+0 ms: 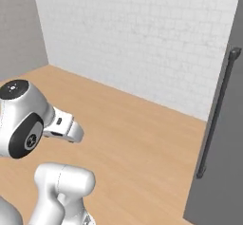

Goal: Place one lime and one fish in each tupperware on the nearby counter, to pack two identical lunches.

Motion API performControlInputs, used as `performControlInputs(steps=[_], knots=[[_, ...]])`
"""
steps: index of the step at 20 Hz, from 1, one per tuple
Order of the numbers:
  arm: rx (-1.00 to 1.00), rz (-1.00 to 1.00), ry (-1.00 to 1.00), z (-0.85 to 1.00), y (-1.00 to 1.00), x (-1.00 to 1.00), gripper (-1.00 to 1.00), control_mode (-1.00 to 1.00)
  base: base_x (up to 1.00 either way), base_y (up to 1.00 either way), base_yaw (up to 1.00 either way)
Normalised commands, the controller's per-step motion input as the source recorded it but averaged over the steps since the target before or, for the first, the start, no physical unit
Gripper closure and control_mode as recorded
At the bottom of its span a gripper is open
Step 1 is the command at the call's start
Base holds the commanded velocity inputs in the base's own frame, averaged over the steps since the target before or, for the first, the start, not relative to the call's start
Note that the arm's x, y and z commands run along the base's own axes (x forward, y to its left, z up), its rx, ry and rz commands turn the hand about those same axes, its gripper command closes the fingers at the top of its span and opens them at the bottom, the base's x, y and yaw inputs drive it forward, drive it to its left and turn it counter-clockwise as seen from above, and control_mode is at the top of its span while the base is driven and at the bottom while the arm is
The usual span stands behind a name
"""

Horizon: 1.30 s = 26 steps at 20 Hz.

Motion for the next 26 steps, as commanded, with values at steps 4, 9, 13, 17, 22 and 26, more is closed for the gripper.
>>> performControlInputs(steps=[4, 9, 13, 17, 22, 26], knots=[[0.00, 0.00, 0.00, 0.00, 0.00, 0.00, -1.00, 1.00, 1.00, 0.38, -0.02], [0.00, 0.00, 0.00, 0.00, 0.00, 0.00, -1.00, 1.00, 1.00, 0.25, -0.09], [0.00, 0.00, 0.00, 0.00, 0.00, 0.00, -1.00, 1.00, 1.00, 0.30, -0.13], [0.00, 0.00, 0.00, 0.00, 0.00, 0.00, -1.00, 1.00, 1.00, 0.16, -0.22], [0.00, 0.00, 0.00, 0.00, 0.00, 0.00, -1.00, 1.00, 1.00, 0.20, -0.49], [0.00, 0.00, 0.00, 0.00, 0.00, 0.00, -1.00, 1.00, 0.75, 0.30, -0.76]])
